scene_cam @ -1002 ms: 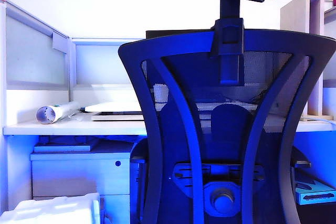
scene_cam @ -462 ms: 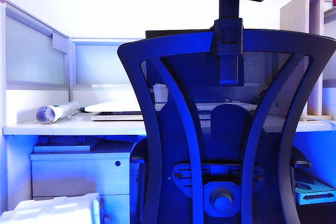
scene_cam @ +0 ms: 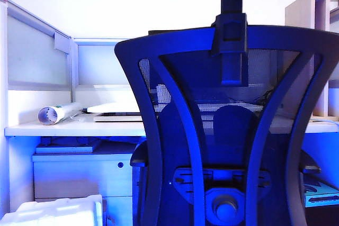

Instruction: Pull out the black chair under the table.

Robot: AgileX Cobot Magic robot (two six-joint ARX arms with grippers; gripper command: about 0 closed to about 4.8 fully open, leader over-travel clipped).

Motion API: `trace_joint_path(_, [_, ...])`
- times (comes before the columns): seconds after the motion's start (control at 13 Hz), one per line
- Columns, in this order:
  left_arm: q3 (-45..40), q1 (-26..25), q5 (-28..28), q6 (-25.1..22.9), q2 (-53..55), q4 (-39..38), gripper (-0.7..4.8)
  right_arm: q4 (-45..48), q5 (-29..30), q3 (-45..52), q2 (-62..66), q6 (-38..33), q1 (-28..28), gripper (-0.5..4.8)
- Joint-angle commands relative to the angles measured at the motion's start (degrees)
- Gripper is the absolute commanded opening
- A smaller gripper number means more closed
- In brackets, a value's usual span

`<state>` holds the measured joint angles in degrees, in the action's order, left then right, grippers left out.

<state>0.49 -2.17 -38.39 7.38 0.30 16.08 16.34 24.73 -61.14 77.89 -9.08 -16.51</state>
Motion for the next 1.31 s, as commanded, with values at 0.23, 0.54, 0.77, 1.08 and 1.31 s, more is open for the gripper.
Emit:
trace_joint_path(0.23, [0.0, 0.0, 0.0, 0.2, 0.0, 0.8, -0.05, -4.0, 0.9, -1.0, -8.9, -5.7, -0.4, -0.09])
trace_joint_path(0.54, [0.0, 0.0, 0.2, 0.1, 0.0, 0.8, -0.05, -8.9, 0.9, -1.0, -14.7, -5.6, -1.9, -0.09])
trace_joint_path(0.77, [0.0, 0.0, 0.2, 0.2, -0.1, 0.8, -0.05, -13.3, -0.4, -1.0, -19.6, -4.2, -5.5, -0.09])
trace_joint_path(1.08, [0.0, 0.0, 0.2, 0.2, -0.1, 0.8, -0.05, -22.9, -5.7, -1.0, -27.0, -1.2, -7.5, -0.09])
trace_joint_path(1.31, [0.0, 0.1, -1.0, 0.2, -0.1, 0.9, -0.05, -26.8, -6.8, -0.9, -31.7, -0.9, -7.5, -0.09])
